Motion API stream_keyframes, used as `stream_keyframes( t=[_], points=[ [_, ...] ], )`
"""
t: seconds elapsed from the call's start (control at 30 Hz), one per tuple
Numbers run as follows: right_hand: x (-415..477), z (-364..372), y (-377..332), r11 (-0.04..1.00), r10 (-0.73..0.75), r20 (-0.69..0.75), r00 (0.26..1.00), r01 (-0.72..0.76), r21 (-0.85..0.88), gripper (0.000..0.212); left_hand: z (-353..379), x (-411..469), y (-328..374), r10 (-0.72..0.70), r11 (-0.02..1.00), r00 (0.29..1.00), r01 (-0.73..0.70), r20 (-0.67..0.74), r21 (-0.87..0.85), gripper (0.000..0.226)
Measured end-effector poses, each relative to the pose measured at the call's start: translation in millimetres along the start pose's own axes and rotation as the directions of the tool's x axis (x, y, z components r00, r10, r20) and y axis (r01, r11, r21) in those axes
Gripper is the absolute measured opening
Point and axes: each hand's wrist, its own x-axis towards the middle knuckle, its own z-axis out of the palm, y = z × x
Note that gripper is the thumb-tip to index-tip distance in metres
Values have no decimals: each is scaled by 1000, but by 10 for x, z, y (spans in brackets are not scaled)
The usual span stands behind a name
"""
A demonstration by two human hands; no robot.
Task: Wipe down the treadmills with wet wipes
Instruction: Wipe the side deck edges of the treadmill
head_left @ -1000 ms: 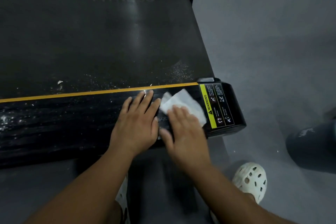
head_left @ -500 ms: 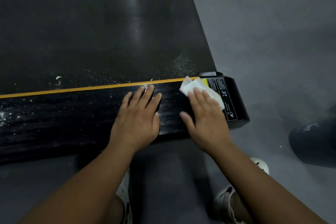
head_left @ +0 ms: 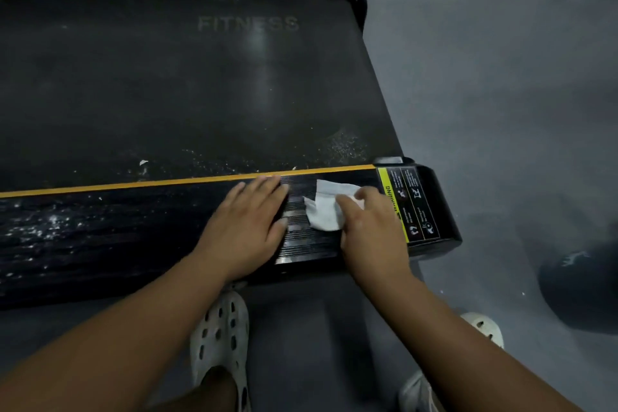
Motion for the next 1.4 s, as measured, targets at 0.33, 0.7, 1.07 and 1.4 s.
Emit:
stream_keyframes(
  t=[0.33, 0.7, 1.07, 1.4],
  points=[
    [350, 256, -477, 960, 136, -45, 990, -120, 253, 18, 127, -215, -376, -61, 998, 996, 63, -70, 26, 69],
    [316, 339, -341, 999, -18, 181, 983, 27, -46, 69, 139, -215, -379, -58, 998, 994, 58, -90, 0, 68],
    [293, 306, -118, 992, 4, 240, 971, 26, -126, 86, 122, -218, -369, -66, 998, 994, 65, -86, -14, 68],
    [320, 338, -79, 989, -75, 279, 957, 108, -105, 86, 131, -223, -375, -67, 998, 993, 67, -94, -12, 67]
  ],
)
